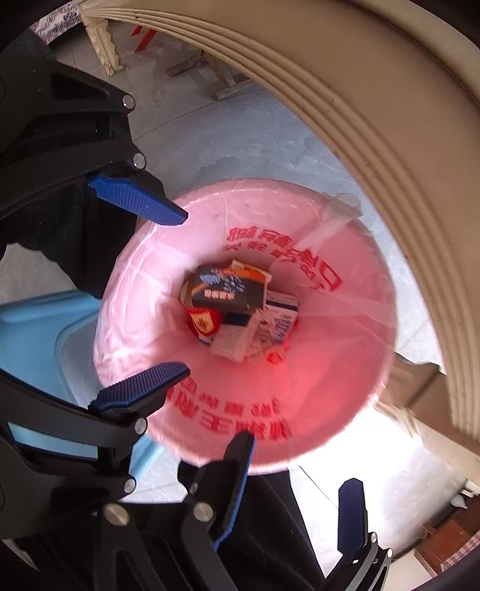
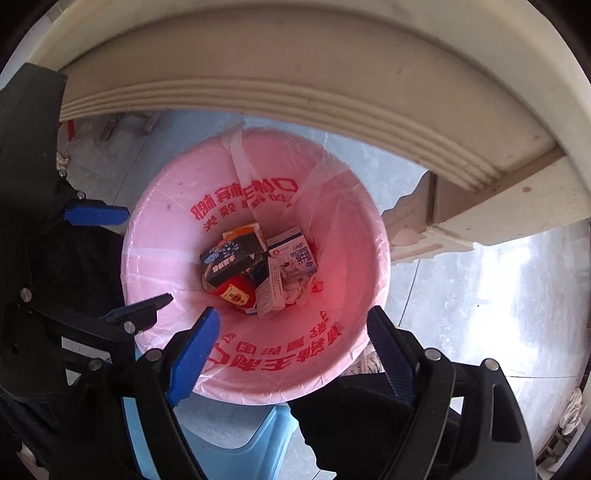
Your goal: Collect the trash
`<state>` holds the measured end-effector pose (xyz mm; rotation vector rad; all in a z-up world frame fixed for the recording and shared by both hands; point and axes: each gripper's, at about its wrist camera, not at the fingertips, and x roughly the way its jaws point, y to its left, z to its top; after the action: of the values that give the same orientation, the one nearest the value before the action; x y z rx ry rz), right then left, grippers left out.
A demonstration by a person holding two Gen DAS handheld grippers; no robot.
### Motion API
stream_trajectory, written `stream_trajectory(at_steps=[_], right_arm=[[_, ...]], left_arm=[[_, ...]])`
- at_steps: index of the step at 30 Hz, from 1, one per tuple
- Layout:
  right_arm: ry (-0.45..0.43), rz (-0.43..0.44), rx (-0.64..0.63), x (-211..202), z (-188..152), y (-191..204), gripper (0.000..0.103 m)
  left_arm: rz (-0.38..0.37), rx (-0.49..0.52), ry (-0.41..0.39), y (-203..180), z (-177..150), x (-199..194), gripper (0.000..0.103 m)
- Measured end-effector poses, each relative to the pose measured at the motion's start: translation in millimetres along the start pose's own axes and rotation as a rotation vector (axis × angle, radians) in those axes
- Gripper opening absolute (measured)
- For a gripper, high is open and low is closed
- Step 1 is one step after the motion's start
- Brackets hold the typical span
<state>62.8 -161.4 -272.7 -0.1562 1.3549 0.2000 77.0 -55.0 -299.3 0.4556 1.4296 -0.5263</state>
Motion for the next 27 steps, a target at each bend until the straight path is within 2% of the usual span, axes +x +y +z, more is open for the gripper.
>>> stream_trajectory(at_steps=[3,7,16,21,27], right_arm=[[-0.093,0.015,0.068,-30,-6,0,0.090],[-0.191,-0.009,0.123,-66,-13,6,0.091],[-0.454,-0.127,0.142,-171,-6,17,0.096],[-0.617,-0.198,0.137,-235,-6,32,0.096],[-0.751,-0.265,0.174,-300,-12,40,0.096]], left_arm=[[0.018,-0.028,-0.064,-7,-8,-20,0.079],[0.046,-0.073,-0.165,-14,-18,-54,0.080],[0.111,-0.320,-0.460,7,-38,-160,0.089],[0.198,-0.385,-0.610,8,-49,-220,0.093],[0.223,-0.443,-0.751,5,-64,-277,0.095]])
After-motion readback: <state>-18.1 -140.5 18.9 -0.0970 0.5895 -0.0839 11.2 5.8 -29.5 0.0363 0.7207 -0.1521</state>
